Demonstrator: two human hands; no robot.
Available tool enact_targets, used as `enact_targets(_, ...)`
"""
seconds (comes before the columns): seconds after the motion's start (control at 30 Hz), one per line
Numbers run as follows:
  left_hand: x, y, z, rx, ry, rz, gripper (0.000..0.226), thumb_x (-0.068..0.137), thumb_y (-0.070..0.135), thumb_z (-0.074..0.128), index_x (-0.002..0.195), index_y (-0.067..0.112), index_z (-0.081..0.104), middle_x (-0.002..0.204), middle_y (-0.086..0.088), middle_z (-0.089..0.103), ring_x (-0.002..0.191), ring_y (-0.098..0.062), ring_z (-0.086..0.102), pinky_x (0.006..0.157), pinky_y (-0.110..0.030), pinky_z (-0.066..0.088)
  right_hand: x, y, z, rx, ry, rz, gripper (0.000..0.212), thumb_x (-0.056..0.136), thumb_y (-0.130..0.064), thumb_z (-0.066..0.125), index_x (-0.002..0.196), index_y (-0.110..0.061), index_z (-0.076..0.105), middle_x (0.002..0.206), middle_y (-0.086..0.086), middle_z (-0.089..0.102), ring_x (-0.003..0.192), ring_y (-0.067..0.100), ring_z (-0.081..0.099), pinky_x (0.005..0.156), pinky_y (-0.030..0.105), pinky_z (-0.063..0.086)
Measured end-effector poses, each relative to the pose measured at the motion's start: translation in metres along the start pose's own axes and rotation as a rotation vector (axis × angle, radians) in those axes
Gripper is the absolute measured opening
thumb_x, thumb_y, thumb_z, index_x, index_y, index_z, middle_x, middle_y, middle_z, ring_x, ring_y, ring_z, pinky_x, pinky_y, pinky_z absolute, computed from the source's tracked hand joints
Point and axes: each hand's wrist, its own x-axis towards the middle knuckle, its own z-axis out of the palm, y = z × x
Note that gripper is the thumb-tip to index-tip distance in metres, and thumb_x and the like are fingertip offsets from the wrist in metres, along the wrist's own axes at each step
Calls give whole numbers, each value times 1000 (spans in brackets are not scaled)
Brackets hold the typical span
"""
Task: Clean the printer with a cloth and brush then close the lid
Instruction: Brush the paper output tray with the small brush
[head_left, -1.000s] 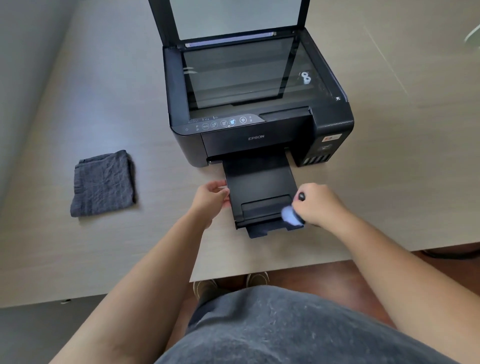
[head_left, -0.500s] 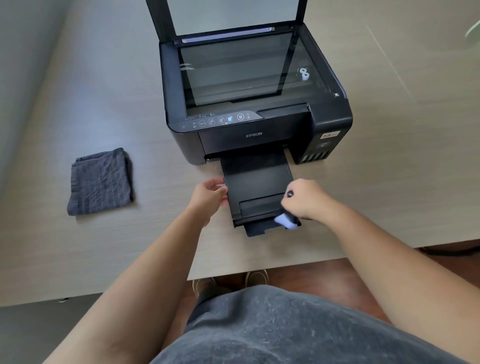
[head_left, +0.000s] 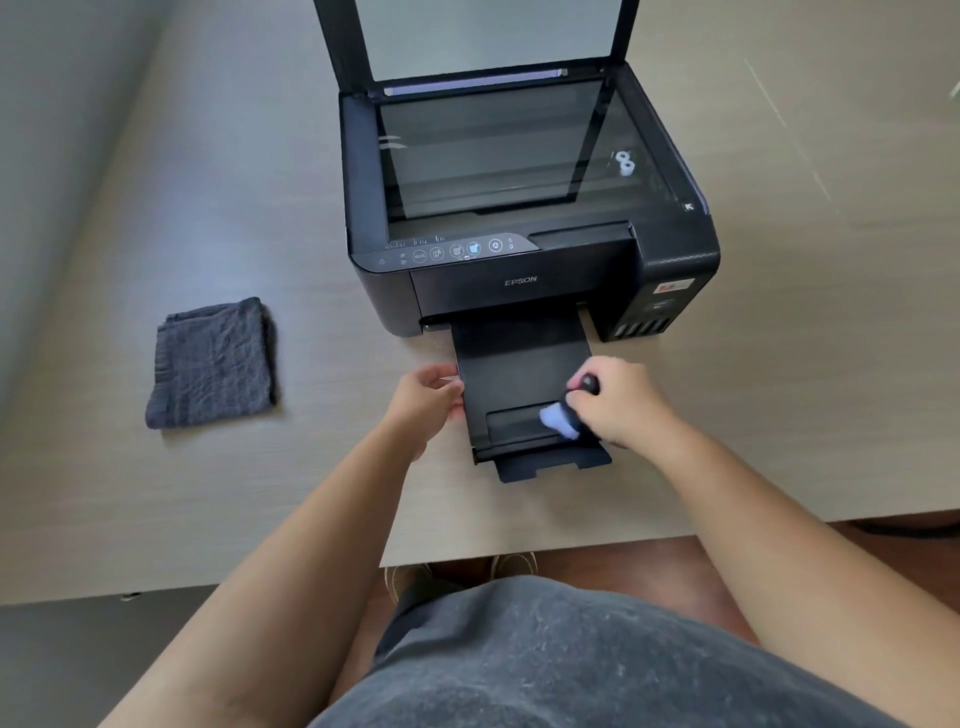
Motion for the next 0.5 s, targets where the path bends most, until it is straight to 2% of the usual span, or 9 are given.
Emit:
enact_targets(0.13, -2, 1, 2, 10, -3, 0, 25, 95, 0, 50, 117, 4, 61, 102, -16, 71, 85, -28, 68, 90, -45, 56, -16, -41, 51, 1, -203, -313, 14, 87, -24, 54, 99, -24, 62, 90, -2, 62, 83, 21, 58, 69, 29, 47)
enact_targets(0.2, -4, 3, 2, 15, -5, 1, 24, 95, 0, 51, 116, 7, 62, 100, -15, 71, 83, -26, 68, 89, -42, 56, -11, -45, 44, -15, -252, -342, 13, 88, -23, 55, 98, -25, 62, 87, -4, 61, 79, 17, 57, 69, 29, 47)
enact_targets(0.3, -2, 1, 1, -15, -13, -7, 26, 95, 0, 51, 119, 4, 62, 103, -16, 71, 84, -25, 67, 89, -41, 55, 0, -35, 18, -31, -410, -349, 14, 87, -21, 61, 94, -32, 66, 80, -8, 61, 71, 8, 56, 70, 24, 45)
enact_targets(0.37, -2, -1, 1, -78, -21, -35, 26, 97, 3, 51, 121, 1, 61, 104, -17, 70, 84, -25, 68, 84, -37, 58, 7, -37, 16, -107, -385, -408, 15, 87, -19, 61, 95, -30, 67, 81, -6, 62, 71, 9, 53, 71, 24, 44)
enact_targets(0.43, -4, -2, 0, -189, -10, -80, 27, 100, 14, 46, 120, 1, 60, 94, -13, 67, 77, -21, 65, 71, -30, 56, 21, -51, 22, -117, -296, -472, 14, 86, -19, 61, 95, -28, 66, 82, -5, 61, 72, 11, 53, 73, 28, 47)
enact_targets(0.5, -7, 0, 0, -299, -7, -115, 31, 103, 26, 39, 112, 5, 61, 84, -8, 62, 73, -19, 61, 68, -28, 53, 38, -68, 29, -107, -202, -488, 13, 85, -20, 60, 95, -29, 65, 86, -1, 63, 78, 18, 57, 77, 34, 52)
